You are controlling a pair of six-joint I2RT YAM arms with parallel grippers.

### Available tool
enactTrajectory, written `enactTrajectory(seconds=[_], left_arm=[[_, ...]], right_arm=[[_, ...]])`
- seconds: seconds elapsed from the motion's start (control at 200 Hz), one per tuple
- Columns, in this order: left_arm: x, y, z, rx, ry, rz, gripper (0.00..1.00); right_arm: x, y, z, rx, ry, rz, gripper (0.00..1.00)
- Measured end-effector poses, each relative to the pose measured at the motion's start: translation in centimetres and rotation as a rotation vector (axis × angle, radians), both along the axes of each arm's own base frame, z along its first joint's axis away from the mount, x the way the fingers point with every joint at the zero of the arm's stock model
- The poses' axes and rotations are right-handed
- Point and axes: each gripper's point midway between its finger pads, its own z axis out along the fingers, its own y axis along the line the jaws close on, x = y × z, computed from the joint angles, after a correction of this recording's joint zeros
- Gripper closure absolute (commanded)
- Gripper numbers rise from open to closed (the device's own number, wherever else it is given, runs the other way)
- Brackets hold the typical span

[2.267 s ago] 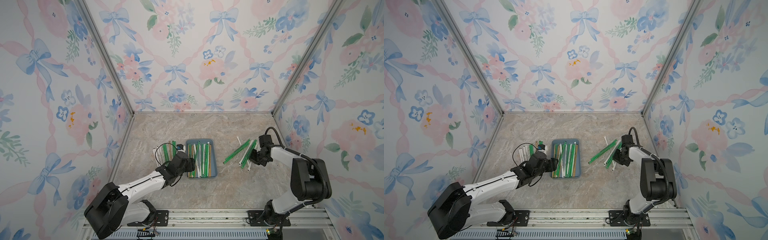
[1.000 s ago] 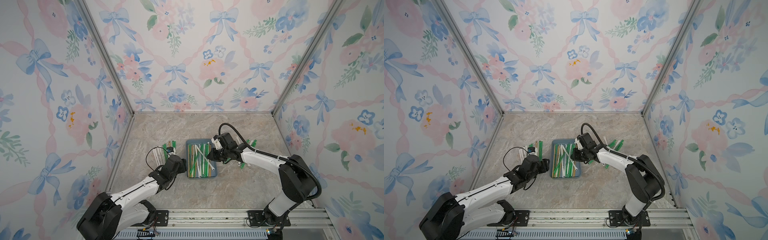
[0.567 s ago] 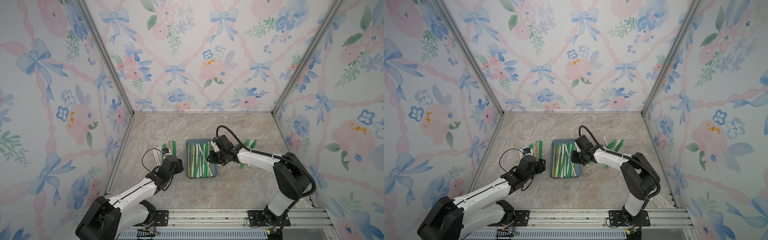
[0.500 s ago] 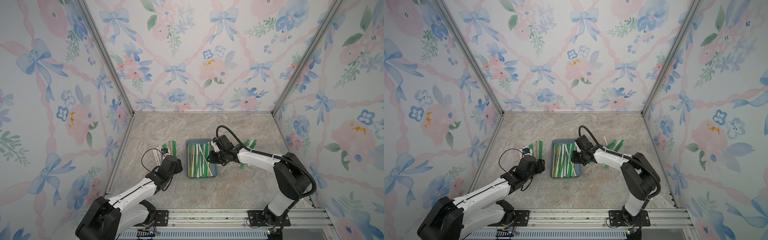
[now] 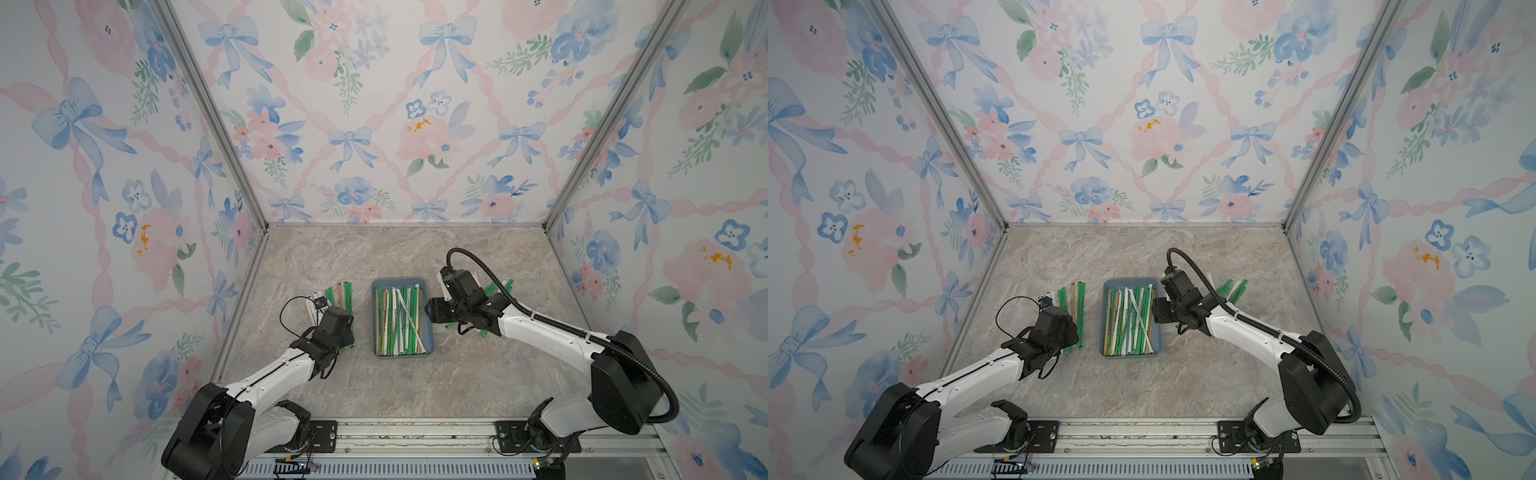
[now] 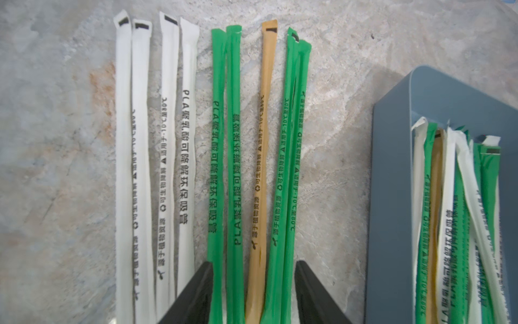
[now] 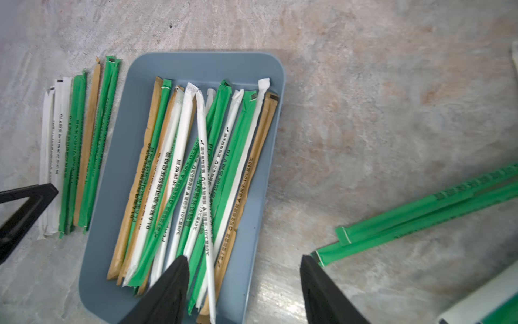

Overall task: Put the straws into the storage box
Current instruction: Place the straw in the storage box, then pick up the straw from the center of the board.

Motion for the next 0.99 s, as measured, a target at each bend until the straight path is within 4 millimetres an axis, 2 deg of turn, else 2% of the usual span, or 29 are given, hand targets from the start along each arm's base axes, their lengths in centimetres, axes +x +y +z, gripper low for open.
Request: enactTrajectory(seconds=[0.105,0.36,0.56,0.785,0.87,0.995], left_arm=[[0.6,-0.4,0.2,0.003,0.003,-0.014,0.58],[1.0,-0.7,-0.5,0.03,0.033,-0.028,0.66],[1.5,-0.7,-0.9,0.054,0.051,-0.032,0.69],[2.2,-0.5,-1.7,0.086,0.082,-0.025,0.71],[2.3,-0.2,-2.0,0.098,0.091,-0.015,0.71],[2.6,0.2,-2.0,0.109,0.09,0.0,0.72]], right_arm=[[-0.2,-0.9,-0.3,-0.034,-0.011,-0.008,0.4],[-0.5,-2.1,-0.6,-0.067,-0.027,-0.027,0.71],[-0.7,-3.1,-0.3,-0.067,-0.036,-0.049,0.83],[-0.9,-4.2,-0.4,-0.072,-0.037,-0.072,0.83],[-0.8,-4.7,-0.3,-0.07,-0.039,-0.088,0.68],[-0.6,-6.4,0.2,-0.08,-0.055,-0.12,0.62]])
